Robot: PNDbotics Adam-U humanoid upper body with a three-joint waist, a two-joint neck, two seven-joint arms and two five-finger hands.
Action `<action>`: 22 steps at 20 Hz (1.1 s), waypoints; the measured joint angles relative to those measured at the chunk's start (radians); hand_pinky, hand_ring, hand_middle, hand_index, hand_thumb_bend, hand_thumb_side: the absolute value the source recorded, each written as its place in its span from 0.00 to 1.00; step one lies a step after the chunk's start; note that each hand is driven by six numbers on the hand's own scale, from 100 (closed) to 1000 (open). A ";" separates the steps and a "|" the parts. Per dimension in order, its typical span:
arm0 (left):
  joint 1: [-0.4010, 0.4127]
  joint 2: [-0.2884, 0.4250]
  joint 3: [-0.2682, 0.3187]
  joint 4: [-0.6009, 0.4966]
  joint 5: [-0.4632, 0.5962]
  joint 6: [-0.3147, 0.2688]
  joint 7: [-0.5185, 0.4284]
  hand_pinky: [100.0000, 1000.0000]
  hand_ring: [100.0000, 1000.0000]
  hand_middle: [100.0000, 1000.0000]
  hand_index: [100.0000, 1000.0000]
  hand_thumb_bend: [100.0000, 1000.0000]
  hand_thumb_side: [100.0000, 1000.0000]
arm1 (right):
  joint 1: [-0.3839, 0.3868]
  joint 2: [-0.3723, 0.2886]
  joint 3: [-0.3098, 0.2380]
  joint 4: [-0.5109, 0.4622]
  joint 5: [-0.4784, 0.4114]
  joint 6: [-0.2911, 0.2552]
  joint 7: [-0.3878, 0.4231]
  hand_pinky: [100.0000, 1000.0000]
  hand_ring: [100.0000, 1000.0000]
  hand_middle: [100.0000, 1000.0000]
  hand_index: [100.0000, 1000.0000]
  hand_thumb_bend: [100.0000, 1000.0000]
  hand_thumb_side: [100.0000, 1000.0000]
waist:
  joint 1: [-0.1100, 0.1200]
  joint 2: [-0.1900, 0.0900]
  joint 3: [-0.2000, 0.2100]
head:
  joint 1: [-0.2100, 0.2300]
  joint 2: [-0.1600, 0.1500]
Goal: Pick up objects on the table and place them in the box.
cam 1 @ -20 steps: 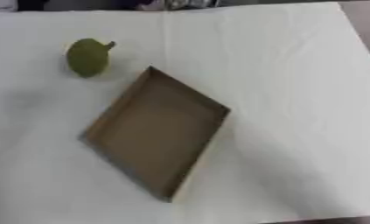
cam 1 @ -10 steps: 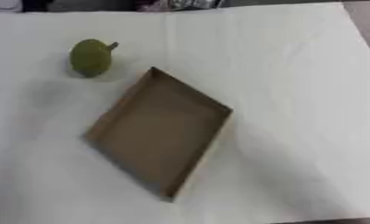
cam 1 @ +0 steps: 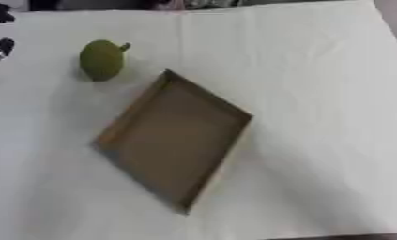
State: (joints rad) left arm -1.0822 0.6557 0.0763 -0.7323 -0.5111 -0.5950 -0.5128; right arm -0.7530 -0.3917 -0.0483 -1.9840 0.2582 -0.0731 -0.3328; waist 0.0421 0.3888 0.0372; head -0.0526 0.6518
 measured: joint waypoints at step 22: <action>-0.047 -0.120 0.035 -0.072 -0.080 0.038 -0.009 0.95 0.92 0.84 0.98 0.07 0.48 | -0.029 0.038 0.000 0.000 -0.006 -0.015 -0.010 0.77 0.64 0.50 0.79 0.00 0.54 | -0.021 0.011 -0.050 | 0.071 -0.003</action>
State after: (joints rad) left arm -1.1297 0.5358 0.1117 -0.8040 -0.5906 -0.5571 -0.5219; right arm -0.7816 -0.3534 -0.0488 -1.9840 0.2524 -0.0879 -0.3425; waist 0.0208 0.3999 -0.0125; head 0.0188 0.6485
